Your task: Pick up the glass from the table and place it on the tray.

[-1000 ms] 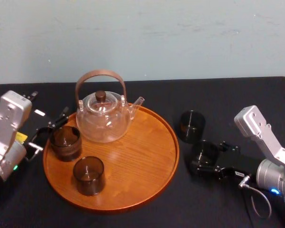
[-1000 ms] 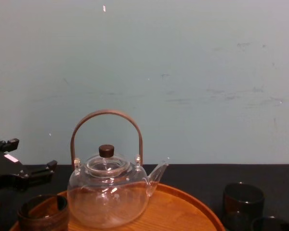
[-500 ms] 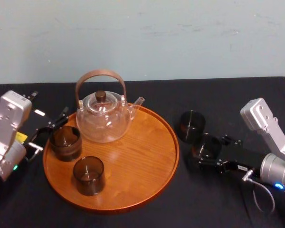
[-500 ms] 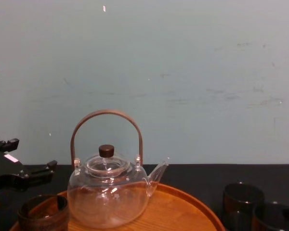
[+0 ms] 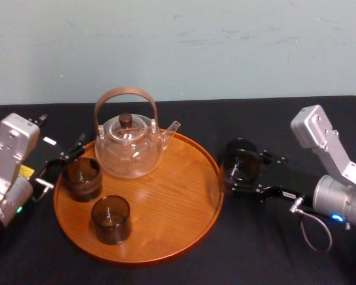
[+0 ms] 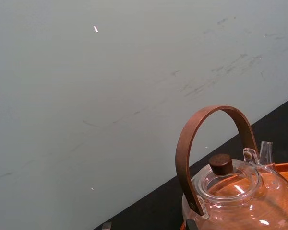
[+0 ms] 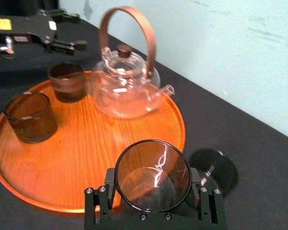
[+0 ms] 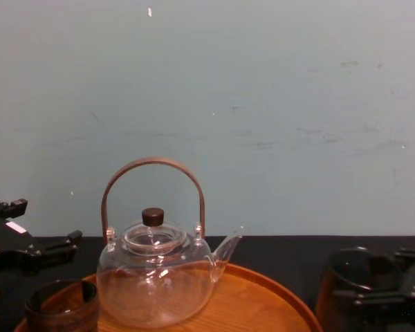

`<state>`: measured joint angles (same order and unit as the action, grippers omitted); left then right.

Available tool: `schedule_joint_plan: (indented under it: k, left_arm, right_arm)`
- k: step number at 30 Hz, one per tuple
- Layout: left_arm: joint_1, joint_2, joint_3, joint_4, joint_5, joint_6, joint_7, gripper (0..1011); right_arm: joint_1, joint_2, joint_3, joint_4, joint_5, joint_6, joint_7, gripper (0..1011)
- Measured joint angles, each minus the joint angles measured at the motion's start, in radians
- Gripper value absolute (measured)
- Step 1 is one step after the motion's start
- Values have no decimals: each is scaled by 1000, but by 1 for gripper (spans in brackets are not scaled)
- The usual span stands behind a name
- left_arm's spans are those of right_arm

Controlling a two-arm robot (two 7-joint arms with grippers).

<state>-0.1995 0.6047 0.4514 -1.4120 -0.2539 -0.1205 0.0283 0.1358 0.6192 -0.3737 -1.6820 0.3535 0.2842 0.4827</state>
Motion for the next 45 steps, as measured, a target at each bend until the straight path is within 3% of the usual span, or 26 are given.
schedule_joint_plan:
  k: [24,45]
  left_arm:
    - [0,0,0,0,0,0,0,1001]
    - [0,0,0,0,0,0,0,1001]
  right_arm:
    - [93,-83,-154,40,-37,-62,55,905]
    - [115,-121,-219,122,-40,-131,96,905]
